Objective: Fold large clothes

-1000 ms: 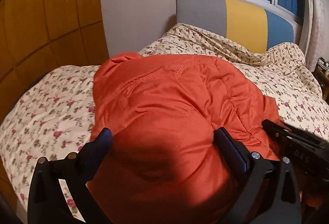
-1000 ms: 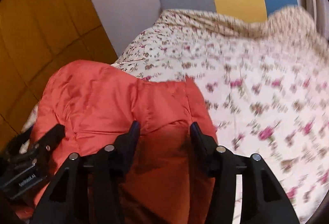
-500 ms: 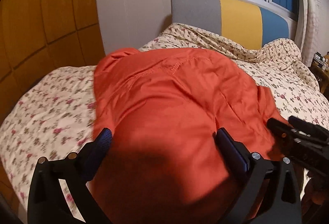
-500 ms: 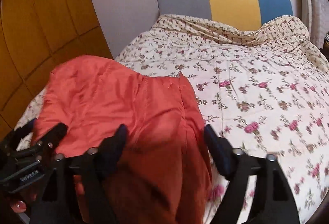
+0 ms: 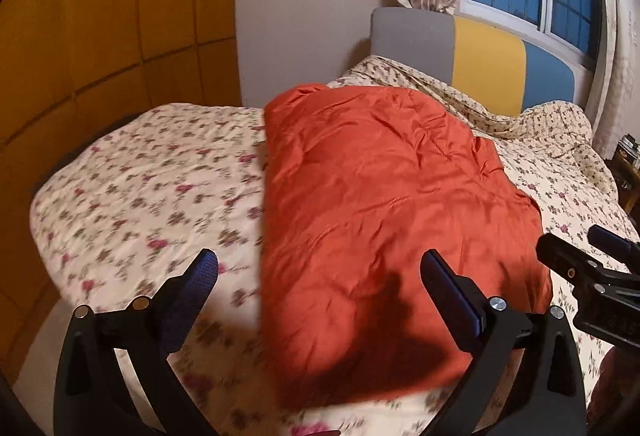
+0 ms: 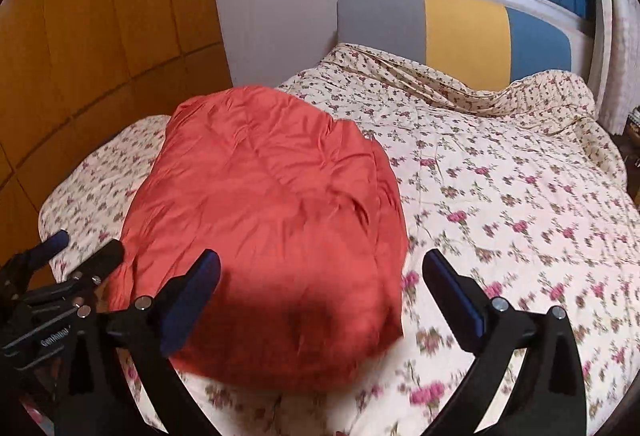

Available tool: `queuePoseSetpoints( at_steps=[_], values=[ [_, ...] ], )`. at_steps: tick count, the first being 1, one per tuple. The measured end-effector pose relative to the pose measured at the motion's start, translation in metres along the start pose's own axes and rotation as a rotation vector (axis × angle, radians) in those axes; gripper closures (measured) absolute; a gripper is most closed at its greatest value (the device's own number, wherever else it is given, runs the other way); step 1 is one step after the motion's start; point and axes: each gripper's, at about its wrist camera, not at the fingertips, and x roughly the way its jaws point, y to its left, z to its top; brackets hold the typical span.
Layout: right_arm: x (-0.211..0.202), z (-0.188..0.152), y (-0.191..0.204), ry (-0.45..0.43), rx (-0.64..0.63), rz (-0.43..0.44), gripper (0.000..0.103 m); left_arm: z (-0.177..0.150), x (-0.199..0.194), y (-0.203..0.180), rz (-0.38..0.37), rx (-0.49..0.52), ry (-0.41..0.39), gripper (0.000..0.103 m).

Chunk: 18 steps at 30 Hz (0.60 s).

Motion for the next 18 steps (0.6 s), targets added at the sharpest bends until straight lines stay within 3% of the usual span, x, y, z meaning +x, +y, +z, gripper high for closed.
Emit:
queuePoseSetpoints(
  at_steps=[6, 18],
  values=[
    [-0.029, -0.019, 0.008, -0.012, -0.013, -0.042, 0.002, -0.012, -0.036, 0.007, 0.056, 0.033, -0.044, 0.003],
    [-0.065, -0.038, 0.019, -0.026, -0.010, -0.054, 0.002, -0.021, -0.072, 0.015, 0.014, -0.004, -0.046, 0.003]
  ],
)
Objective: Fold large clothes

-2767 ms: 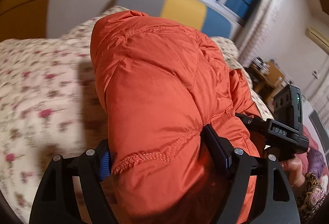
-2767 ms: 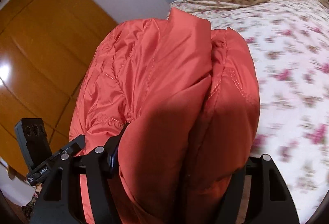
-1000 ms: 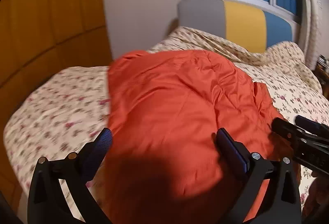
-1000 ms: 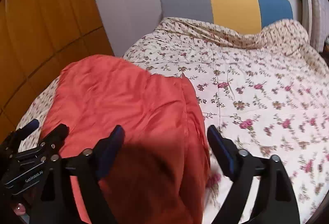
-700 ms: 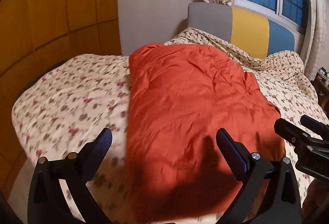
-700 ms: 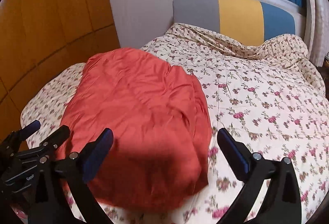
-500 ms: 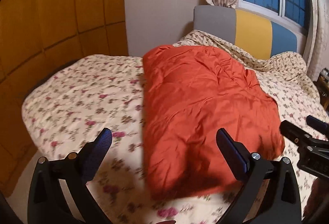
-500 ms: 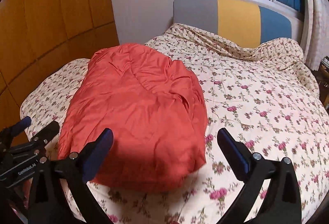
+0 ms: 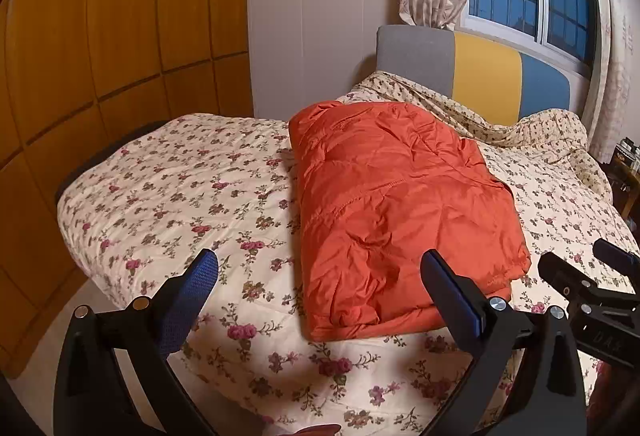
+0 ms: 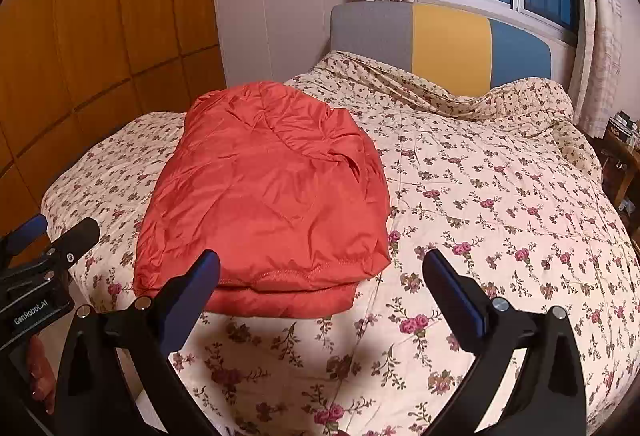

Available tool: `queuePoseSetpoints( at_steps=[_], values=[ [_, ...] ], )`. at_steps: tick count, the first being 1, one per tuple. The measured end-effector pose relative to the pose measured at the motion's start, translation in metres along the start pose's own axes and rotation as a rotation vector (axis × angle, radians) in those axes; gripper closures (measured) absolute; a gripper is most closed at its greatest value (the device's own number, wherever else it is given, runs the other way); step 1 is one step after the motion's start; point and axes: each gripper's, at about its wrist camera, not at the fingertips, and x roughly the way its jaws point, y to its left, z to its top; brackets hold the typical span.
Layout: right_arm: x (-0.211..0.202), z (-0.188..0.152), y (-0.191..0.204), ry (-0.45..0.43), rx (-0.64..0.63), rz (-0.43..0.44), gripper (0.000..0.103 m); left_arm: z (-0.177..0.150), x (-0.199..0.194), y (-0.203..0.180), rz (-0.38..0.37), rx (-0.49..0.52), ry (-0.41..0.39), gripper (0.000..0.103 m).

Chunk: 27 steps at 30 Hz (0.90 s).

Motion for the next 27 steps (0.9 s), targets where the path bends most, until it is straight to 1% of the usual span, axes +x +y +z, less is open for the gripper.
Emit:
queuePoseSetpoints(
  at_steps=[8, 27],
  values=[
    [-0.0078, -0.0002, -0.0010, -0.021, 0.003, 0.000, 0.002, -0.0033, -0.0039, -0.0045, -0.001, 0.016, -0.003, 0.003],
    [-0.0063, -0.0010, 0.0002, -0.011, 0.006, 0.014, 0.002, -0.0059, -0.0030, -0.0062, -0.011, 0.005, 0.008, 0.003]
  ],
)
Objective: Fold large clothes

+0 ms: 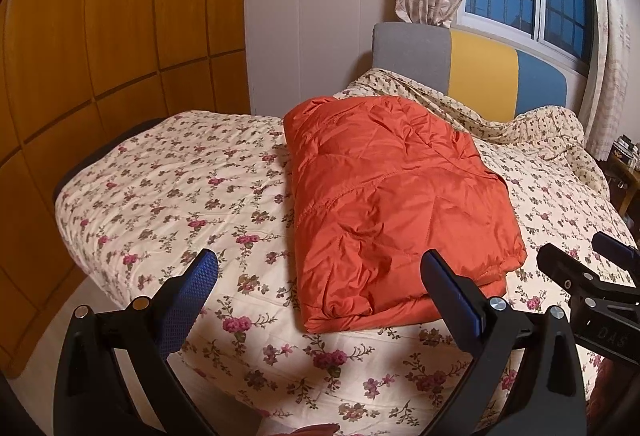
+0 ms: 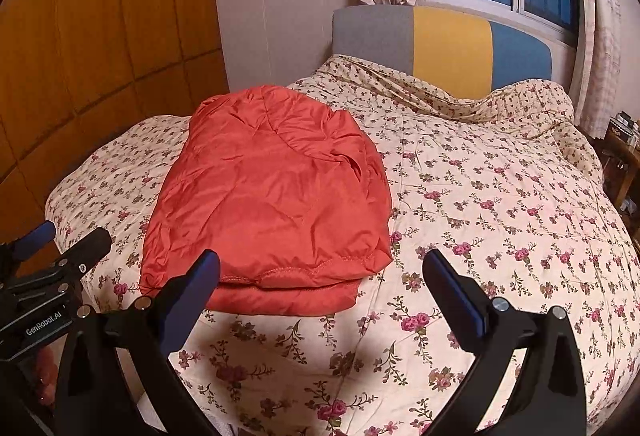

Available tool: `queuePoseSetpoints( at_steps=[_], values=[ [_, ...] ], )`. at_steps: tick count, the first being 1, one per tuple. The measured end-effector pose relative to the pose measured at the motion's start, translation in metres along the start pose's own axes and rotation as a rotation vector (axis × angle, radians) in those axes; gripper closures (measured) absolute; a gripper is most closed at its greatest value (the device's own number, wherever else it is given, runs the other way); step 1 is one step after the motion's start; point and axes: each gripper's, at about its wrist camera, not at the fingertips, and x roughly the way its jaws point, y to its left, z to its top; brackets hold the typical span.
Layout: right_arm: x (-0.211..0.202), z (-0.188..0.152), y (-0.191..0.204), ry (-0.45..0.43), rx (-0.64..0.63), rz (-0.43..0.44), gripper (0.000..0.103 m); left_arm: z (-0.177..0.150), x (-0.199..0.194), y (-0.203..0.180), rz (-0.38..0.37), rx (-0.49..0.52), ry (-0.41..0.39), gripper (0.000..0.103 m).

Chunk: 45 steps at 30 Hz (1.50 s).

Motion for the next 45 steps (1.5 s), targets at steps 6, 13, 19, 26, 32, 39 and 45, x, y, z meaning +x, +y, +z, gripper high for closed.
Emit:
queuePoseSetpoints(
  at_steps=[6, 13, 19, 26, 32, 39, 45],
  values=[
    [0.001, 0.000, -0.001, 0.008, 0.000, 0.004, 0.002, 0.000, 0.000, -0.001, -0.003, 0.002, 0.002, 0.003],
    [0.002, 0.000, -0.001, 0.013, 0.001, 0.007, 0.002, 0.000, 0.001, -0.002, -0.001, -0.002, 0.002, 0.003],
    [0.002, -0.001, -0.001, 0.015, 0.002, 0.007, 0.002, 0.000, 0.001, -0.002, -0.005, -0.006, 0.008, 0.003],
    [0.004, -0.001, -0.001, 0.022, 0.007, 0.011, 0.002, -0.001, 0.003, -0.002, -0.006, -0.014, 0.019, 0.003],
    [0.007, -0.002, -0.001, 0.026, 0.009, 0.013, 0.002, -0.003, 0.003, -0.005, -0.013, -0.001, 0.019, 0.003],
    [0.012, -0.003, -0.003, 0.038, 0.020, 0.017, 0.002, -0.004, 0.002, -0.011, 0.006, 0.017, -0.008, 0.003],
    [0.022, -0.003, -0.007, 0.057, 0.033, 0.014, 0.002, -0.002, 0.015, -0.006, 0.000, -0.016, 0.045, 0.003]
  ],
)
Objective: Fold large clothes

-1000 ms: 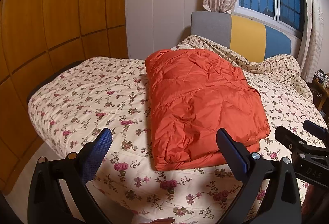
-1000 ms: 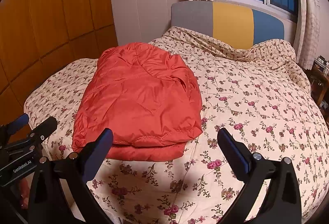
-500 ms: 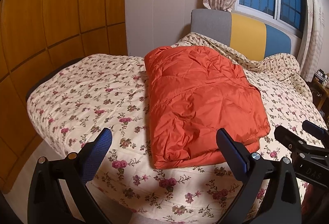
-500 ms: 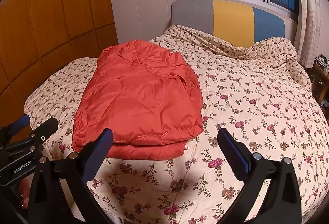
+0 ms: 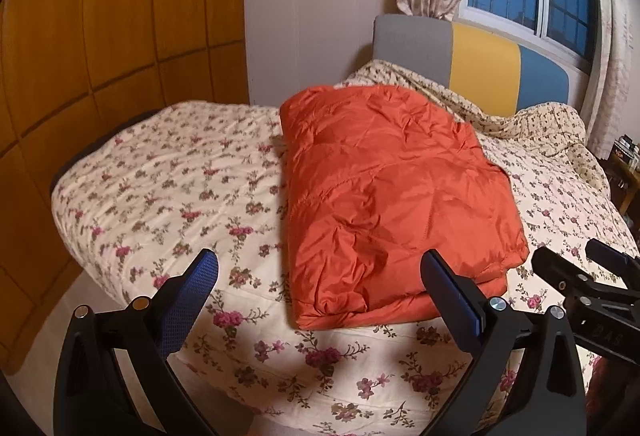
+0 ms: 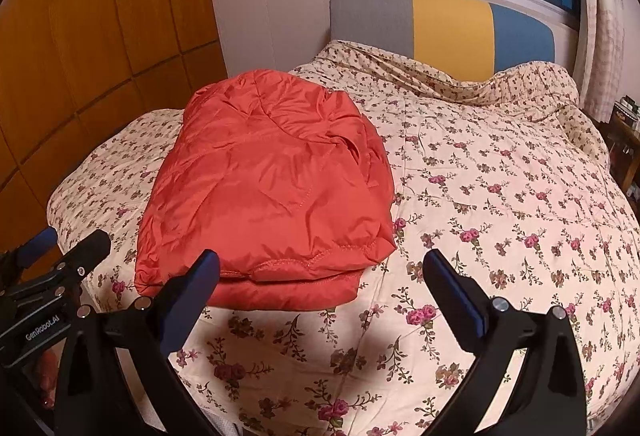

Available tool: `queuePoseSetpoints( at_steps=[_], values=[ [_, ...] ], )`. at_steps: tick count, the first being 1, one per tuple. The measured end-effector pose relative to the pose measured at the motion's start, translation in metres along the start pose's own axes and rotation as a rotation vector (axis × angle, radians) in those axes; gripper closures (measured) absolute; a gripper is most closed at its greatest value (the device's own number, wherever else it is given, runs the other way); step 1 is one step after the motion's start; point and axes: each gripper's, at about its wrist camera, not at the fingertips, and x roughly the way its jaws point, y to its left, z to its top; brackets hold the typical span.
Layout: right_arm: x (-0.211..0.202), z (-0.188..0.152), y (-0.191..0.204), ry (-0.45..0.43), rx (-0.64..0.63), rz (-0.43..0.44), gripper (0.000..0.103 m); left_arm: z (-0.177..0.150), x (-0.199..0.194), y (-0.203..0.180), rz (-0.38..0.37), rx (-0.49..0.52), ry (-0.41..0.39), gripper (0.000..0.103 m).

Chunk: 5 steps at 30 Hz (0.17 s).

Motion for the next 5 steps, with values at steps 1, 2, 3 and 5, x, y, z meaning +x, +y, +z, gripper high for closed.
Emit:
queuePoseSetpoints(
  at_steps=[1, 2, 3, 5],
  values=[
    [0.003, 0.000, -0.002, 0.004, 0.003, -0.002, 0.002, 0.000, 0.005, 0.001, 0.004, -0.001, 0.013, 0.003],
    [0.006, 0.001, -0.006, 0.009, 0.009, -0.006, 0.002, 0.000, 0.008, 0.002, 0.006, -0.004, 0.023, 0.003],
    [0.009, 0.002, -0.011, 0.017, 0.020, -0.010, 0.002, 0.002, 0.015, 0.006, 0.005, -0.015, 0.045, 0.003],
    [0.016, 0.004, -0.022, 0.031, 0.049, -0.021, 0.002, 0.006, 0.031, 0.016, 0.007, -0.032, 0.078, 0.003]
  ],
)
